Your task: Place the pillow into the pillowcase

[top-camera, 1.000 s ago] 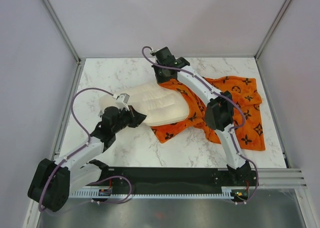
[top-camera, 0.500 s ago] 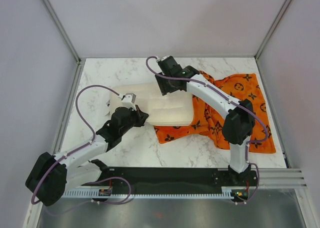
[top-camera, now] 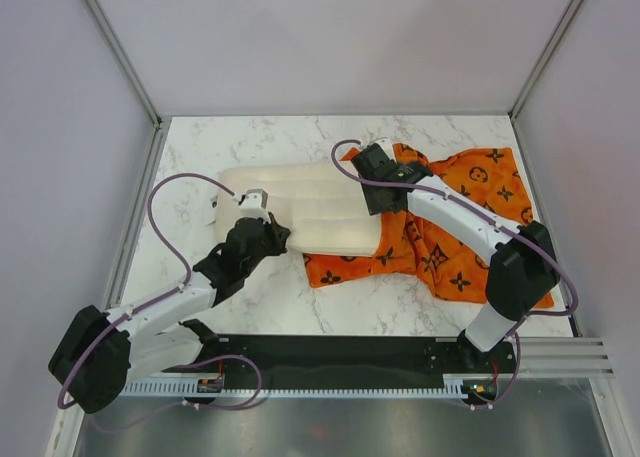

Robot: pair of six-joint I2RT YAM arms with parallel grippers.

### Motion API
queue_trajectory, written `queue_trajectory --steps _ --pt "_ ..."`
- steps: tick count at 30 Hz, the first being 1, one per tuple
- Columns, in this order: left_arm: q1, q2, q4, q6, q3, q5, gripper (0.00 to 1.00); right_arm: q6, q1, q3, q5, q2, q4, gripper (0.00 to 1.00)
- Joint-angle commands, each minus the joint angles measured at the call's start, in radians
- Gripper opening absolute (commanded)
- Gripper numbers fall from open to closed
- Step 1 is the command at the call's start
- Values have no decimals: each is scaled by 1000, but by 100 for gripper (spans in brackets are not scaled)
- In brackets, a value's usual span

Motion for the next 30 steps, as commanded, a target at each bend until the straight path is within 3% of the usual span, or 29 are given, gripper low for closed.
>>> queue_trajectory --steps 1,3,4,6,8,9,13,21,25,30 --pt "-26 -30 58 3 36 -75 2 40 8 -47 7 -26 14 60" --pt "-40 -34 56 14 42 -91 2 40 14 -66 -6 -17 17 46" --pt "-55 -36 53 23 44 -108 2 40 20 -69 -25 -14 20 30" --pt "-66 -44 49 37 53 -129 2 41 40 -59 -46 -14 27 20" --pt "-71 -51 44 39 59 -135 2 43 55 -24 -100 -9 29 3" --pt "-69 -53 43 43 71 -137 2 43 77 -7 -121 -5 30 0" --pt "-71 -42 18 75 145 -154 2 46 120 118 -308 24 67 0" --pt "-69 2 -40 142 359 -140 2 63 196 419 -477 185 57 0" --pt "-72 1 -39 122 346 -85 2 64 198 375 -432 169 63 0" --pt "-103 -22 79 27 119 -28 2 54 193 222 -361 83 66 0"
